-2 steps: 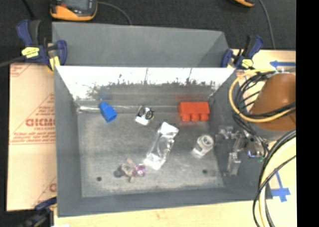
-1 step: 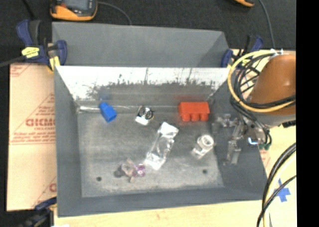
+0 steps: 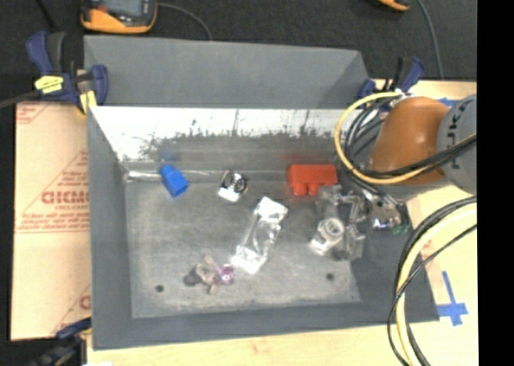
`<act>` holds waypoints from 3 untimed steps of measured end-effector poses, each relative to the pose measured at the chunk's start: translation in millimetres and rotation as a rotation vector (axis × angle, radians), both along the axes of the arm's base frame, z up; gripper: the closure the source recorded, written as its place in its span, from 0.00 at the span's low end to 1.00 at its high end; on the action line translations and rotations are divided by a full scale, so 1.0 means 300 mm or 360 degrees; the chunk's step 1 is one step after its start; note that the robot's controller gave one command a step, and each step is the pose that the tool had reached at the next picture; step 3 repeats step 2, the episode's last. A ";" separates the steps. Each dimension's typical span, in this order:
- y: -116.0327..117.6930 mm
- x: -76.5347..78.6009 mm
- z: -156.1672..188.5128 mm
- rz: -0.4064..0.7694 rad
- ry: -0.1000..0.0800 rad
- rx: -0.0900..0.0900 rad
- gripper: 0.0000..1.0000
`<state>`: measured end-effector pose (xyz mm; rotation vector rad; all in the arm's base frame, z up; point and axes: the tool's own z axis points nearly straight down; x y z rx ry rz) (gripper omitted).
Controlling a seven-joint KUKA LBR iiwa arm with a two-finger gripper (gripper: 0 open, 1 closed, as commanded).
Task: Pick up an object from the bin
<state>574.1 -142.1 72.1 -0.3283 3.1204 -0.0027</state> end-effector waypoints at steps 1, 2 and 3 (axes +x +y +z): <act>-0.003 0.003 0.012 0.0000 -0.0007 -0.0003 1.00; 0.048 -0.041 0.431 -0.0069 -0.0012 -0.0003 1.00; 0.048 -0.041 0.431 -0.0069 -0.0012 -0.0003 1.00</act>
Offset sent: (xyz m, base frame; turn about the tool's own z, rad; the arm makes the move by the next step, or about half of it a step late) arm 0.0000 0.0000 0.0000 0.0000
